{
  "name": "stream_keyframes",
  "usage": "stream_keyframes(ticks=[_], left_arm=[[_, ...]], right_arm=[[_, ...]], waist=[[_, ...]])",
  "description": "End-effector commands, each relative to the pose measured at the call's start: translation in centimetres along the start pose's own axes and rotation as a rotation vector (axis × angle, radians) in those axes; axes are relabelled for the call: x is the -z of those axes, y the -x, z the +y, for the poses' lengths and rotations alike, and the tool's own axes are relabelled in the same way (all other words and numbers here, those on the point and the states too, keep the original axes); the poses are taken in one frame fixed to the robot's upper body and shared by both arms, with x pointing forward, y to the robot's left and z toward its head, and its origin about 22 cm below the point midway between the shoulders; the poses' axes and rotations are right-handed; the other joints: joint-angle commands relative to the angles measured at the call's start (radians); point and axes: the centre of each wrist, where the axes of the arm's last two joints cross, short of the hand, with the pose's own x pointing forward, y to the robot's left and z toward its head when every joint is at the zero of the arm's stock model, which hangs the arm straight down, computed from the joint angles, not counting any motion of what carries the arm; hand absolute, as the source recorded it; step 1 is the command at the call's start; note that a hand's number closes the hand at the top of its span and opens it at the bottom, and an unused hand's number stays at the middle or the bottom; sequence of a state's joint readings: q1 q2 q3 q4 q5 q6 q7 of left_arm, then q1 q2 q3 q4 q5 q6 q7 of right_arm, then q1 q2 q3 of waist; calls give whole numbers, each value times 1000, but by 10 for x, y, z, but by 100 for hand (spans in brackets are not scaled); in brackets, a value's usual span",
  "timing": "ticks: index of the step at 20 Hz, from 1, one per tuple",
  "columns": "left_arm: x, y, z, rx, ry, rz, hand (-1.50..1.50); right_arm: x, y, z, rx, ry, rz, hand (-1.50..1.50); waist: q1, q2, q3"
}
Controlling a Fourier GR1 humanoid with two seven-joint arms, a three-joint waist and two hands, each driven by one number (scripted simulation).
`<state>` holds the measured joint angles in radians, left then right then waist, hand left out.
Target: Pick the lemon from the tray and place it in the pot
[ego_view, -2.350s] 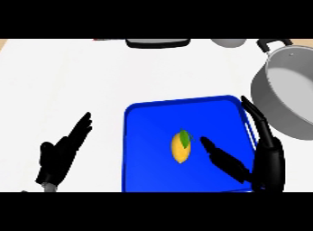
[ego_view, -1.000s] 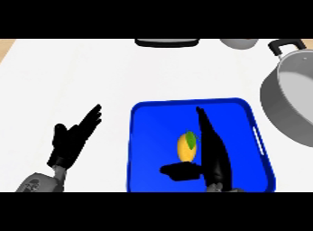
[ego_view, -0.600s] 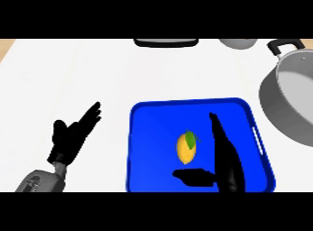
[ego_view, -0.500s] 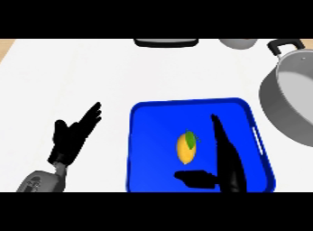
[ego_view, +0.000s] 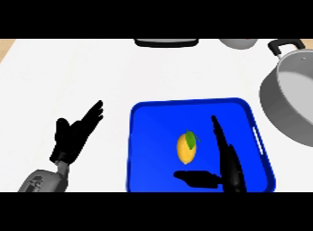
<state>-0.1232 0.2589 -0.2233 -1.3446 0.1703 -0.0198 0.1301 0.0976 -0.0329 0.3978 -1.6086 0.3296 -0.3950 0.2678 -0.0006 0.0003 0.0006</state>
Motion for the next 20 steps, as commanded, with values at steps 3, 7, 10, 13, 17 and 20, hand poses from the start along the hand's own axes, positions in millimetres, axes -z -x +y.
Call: stream_keyframes(ticks=[3,7,10,13,17,20], left_arm=[[-11,0,-7,2,-16,4,0],[-5,3,-4,-6,-23,3,0],[6,-2,-8,1,-13,-13,0],[4,3,13,-5,3,1,0],[-5,-5,-9,9,8,-4,0],[-4,21,10,-11,-3,13,0]], right_arm=[[9,13,12,113,-15,21,-150],[13,46,19,186,-23,26,-150],[31,58,25,210,-18,38,-150],[30,61,31,161,-50,8,150],[25,86,42,56,-76,-33,150],[23,89,41,146,-76,-50,150]], waist=[[3,-1,0],[2,0,0],[2,1,0],[1,1,0],[10,1,1],[9,5,1]])
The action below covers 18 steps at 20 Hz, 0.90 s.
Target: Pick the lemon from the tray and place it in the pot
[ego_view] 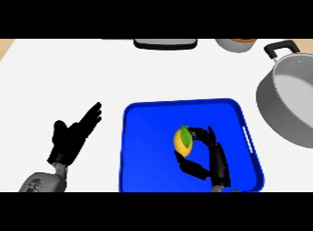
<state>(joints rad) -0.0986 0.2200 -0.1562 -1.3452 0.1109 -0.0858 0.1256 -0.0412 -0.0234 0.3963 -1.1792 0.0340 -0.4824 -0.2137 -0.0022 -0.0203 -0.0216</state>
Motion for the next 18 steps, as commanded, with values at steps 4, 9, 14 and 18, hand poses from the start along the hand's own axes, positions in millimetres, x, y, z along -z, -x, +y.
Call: stream_keyframes(ticks=[4,9,14,18], left_arm=[[-12,13,1,-7,-7,5,0],[-2,-9,8,-2,-24,0,0],[-16,14,7,-34,-92,30,0],[-18,14,1,-17,-78,20,0]], right_arm=[[-6,28,2,123,-20,13,150],[-31,39,-35,61,138,-81,150],[-52,54,-207,-44,502,-34,150],[-96,51,-300,-129,606,-68,150]], waist=[[13,22,23],[-8,18,22],[-99,8,24],[-64,12,24]])
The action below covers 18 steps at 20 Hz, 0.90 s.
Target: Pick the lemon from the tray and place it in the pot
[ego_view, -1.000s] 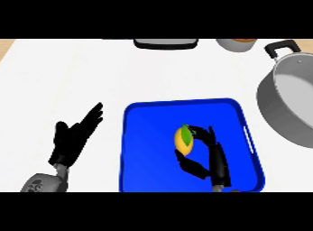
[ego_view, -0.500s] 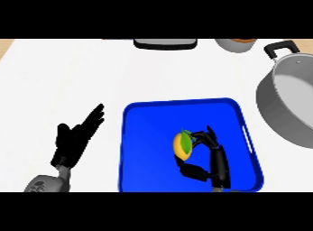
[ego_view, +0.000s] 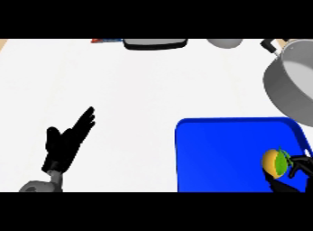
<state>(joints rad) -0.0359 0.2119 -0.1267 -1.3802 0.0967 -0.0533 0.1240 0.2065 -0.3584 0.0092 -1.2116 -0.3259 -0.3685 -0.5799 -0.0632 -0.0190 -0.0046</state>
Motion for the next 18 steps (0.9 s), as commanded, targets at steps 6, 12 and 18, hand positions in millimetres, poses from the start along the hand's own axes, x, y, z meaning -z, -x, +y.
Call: stream_keyframes(ticks=[6,12,18], left_arm=[[9,-17,-21,17,61,-15,0],[-1,-1,-19,29,42,-25,0],[11,-26,-10,16,65,-17,0]], right_arm=[[-24,-13,-185,-180,215,-10,150],[-19,-45,-178,-330,267,-59,150],[7,-103,-159,-431,282,-77,150]], waist=[[43,16,4],[57,18,3],[59,19,2]])
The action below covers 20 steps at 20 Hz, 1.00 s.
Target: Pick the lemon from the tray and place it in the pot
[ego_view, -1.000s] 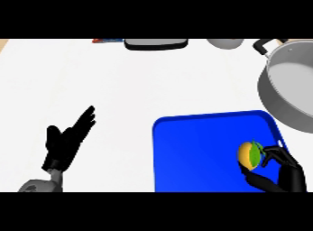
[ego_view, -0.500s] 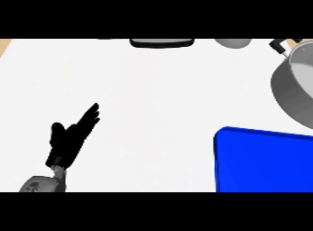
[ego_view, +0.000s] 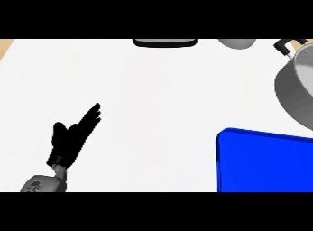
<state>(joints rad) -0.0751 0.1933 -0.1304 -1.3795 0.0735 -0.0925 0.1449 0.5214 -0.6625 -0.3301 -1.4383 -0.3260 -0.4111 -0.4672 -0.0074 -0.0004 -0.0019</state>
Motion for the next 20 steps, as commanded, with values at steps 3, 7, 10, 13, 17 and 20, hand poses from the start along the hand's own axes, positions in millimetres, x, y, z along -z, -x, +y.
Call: stream_keyframes(ticks=[3,7,10,13,17,20], left_arm=[[5,-5,-7,-4,13,0,0],[-5,-18,4,6,13,-1,0],[-6,-4,-14,17,19,-22,0],[0,3,-4,11,47,2,0],[-4,2,2,17,42,-10,0],[8,-2,-23,4,45,-27,0]], right_arm=[[27,-54,-4,-96,11,-13,150],[71,-100,-2,-147,22,-6,150],[91,-115,15,-219,-44,23,150],[116,-159,13,-280,-86,35,150],[148,-169,31,-350,-113,71,150],[151,-154,67,-402,-178,85,150]], waist=[[4,1,1],[18,2,1],[29,4,1],[29,5,0],[48,8,2],[61,12,2]])
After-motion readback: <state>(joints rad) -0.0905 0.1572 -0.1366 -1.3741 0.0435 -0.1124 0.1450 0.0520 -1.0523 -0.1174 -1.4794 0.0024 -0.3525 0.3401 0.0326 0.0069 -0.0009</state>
